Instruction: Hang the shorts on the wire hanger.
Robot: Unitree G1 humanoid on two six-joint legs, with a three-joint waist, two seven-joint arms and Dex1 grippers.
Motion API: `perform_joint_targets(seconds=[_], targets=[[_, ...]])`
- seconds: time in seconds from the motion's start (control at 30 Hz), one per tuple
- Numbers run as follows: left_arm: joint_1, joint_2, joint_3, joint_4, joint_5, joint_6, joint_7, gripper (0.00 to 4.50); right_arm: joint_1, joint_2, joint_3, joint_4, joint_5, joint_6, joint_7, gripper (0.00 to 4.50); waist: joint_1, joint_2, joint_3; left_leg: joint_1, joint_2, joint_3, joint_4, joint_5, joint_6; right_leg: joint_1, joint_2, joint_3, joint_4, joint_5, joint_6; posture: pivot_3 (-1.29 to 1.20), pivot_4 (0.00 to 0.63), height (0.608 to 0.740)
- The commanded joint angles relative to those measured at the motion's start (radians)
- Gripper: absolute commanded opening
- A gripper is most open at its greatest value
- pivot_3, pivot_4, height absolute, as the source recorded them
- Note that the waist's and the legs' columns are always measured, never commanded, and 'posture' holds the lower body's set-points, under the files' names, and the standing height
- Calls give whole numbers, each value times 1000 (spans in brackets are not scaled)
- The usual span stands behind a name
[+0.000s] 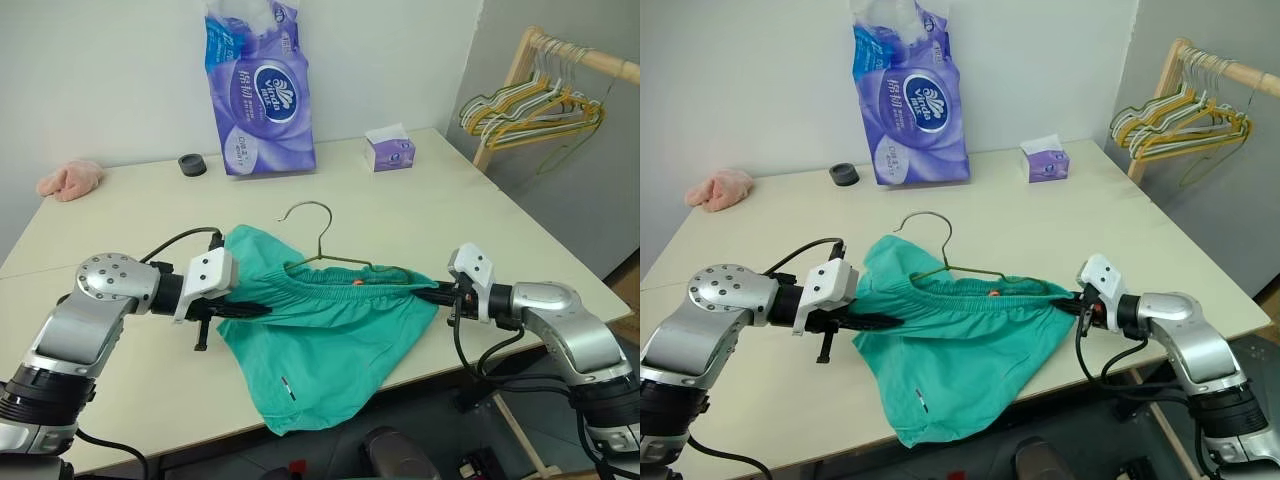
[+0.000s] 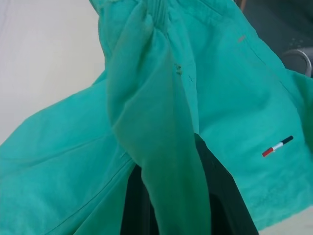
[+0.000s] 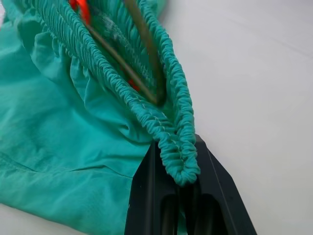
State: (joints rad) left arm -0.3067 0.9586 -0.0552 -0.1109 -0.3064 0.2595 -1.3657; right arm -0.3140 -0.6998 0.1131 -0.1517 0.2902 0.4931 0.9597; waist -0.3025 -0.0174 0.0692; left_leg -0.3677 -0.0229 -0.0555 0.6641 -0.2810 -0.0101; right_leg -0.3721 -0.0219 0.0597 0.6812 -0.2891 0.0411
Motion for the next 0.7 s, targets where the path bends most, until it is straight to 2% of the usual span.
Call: perform_joint_targets(seconds=[0.03,0.2,0.43,0.53,0.7], targets=[[-9,22,-5,14,37,-29,3,0,-59,-46,4,-54,-15,-10,39,50,0,0,0,0,0,0,0,0,0,0,0,0,0,0,0,-317,30,740],[-21,10,-44,47,103,-74,18,0,-179,-100,87,-97,-55,-24,117,50,-3,1,1,0,0,0,0,0,0,0,0,0,0,0,0,-332,31,740],[-57,-35,-92,73,170,-98,68,0,-313,-30,228,-152,-94,45,143,50,-5,1,0,0,0,0,0,0,0,0,0,0,0,0,0,-338,28,740],[-57,-55,-99,63,177,-93,79,0,-341,0,261,-143,-99,69,148,50,-5,0,0,0,0,0,0,0,0,0,0,0,0,0,0,-338,28,740],[-44,-64,-101,56,184,-95,90,0,-338,-15,251,-130,-123,42,154,50,-5,0,0,-1,0,-1,0,0,0,-1,-1,0,0,0,0,-338,28,740]])
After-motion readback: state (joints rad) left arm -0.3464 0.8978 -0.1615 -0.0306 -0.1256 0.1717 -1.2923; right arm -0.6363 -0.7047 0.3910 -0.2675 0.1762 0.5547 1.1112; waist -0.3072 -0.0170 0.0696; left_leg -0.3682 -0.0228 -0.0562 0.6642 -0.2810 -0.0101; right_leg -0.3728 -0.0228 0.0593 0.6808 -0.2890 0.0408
